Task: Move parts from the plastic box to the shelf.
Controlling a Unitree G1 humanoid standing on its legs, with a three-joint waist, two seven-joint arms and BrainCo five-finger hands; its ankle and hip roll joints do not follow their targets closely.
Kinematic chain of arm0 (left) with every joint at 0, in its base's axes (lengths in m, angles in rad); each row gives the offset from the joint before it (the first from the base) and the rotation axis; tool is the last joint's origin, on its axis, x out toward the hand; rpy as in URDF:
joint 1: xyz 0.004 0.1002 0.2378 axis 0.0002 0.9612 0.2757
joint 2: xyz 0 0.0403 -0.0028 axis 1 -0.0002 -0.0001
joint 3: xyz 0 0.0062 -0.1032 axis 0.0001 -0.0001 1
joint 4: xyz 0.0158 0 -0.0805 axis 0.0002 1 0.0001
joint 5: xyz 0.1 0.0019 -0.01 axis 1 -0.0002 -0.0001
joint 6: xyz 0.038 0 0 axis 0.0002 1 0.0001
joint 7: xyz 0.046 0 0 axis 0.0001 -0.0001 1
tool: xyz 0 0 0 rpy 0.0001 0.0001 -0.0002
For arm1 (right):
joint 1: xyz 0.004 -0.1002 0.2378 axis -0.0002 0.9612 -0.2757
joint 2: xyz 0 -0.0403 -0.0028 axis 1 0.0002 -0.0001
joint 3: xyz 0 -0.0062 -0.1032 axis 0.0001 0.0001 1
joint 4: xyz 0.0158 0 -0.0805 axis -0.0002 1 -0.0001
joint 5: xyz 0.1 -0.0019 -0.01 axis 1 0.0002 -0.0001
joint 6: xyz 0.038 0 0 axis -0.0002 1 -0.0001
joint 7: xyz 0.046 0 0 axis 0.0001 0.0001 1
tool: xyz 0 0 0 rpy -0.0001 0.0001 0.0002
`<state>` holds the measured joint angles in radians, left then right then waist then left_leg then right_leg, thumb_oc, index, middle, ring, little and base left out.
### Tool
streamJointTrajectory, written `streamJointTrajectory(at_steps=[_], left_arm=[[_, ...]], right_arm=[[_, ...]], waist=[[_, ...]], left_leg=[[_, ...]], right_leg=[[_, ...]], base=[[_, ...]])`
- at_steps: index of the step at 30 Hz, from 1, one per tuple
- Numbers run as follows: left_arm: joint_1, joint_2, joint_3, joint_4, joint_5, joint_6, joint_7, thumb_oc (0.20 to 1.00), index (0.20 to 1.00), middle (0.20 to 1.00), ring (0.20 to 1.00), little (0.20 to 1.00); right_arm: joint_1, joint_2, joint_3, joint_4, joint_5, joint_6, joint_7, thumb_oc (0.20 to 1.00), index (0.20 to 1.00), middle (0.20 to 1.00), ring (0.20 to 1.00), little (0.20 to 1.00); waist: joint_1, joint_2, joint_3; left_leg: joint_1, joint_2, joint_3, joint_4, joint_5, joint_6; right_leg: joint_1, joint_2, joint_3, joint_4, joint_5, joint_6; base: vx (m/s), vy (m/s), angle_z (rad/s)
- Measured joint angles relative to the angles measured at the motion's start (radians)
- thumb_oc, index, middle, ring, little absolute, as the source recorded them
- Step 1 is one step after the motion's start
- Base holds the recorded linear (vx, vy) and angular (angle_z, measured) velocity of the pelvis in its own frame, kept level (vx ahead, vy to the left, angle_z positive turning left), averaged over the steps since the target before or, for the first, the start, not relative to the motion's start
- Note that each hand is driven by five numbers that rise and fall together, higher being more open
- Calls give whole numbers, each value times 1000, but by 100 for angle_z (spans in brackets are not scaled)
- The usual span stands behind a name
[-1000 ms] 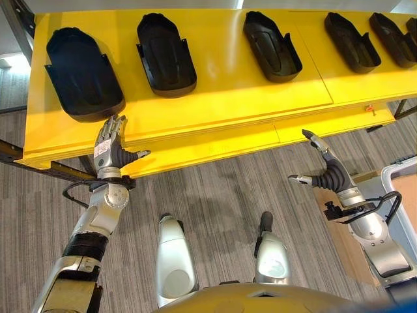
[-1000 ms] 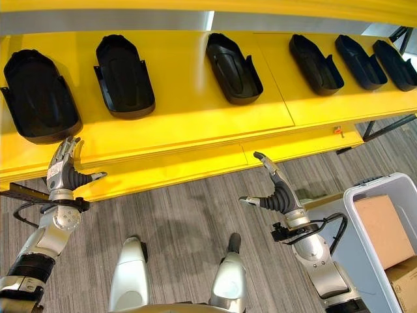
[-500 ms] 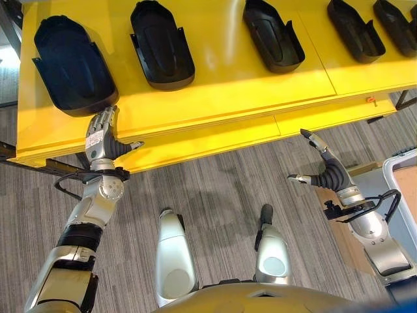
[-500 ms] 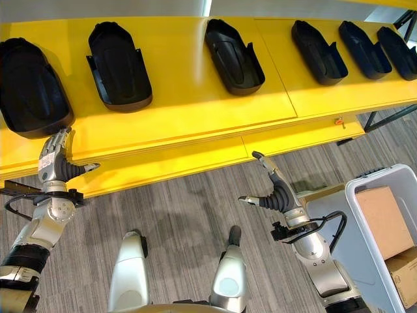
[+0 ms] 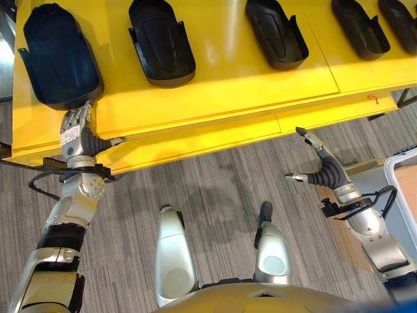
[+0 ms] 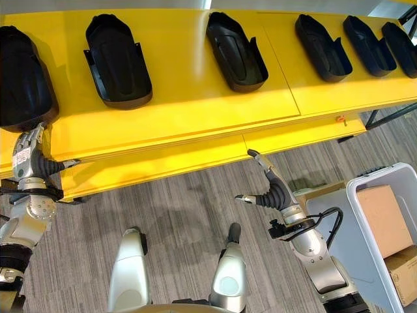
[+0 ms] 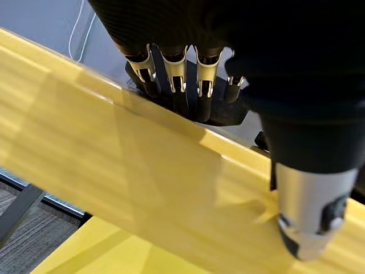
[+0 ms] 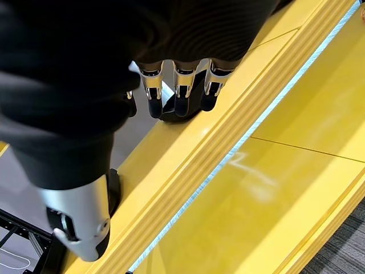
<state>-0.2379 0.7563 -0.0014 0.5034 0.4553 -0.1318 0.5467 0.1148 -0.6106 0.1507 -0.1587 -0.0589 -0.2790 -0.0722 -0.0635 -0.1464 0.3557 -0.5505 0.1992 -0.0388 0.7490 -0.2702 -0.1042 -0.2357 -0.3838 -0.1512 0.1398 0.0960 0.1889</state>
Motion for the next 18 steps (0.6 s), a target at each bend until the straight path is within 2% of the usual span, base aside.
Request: streamJointTrajectory(at_steps=[18], left_arm=[[6,114,-31,14,46,2,-28,1000,1000,1000,1000,1000]], right_arm=[[1,-37,3,0,-1,0,21,1000,1000,1000,1000,1000]], waist=[[-4,4,5]], left_leg=[[-13,3,0,7,-2,2]], right_leg=[[-13,1,1,4,0,0]], base=[[0,0,0]])
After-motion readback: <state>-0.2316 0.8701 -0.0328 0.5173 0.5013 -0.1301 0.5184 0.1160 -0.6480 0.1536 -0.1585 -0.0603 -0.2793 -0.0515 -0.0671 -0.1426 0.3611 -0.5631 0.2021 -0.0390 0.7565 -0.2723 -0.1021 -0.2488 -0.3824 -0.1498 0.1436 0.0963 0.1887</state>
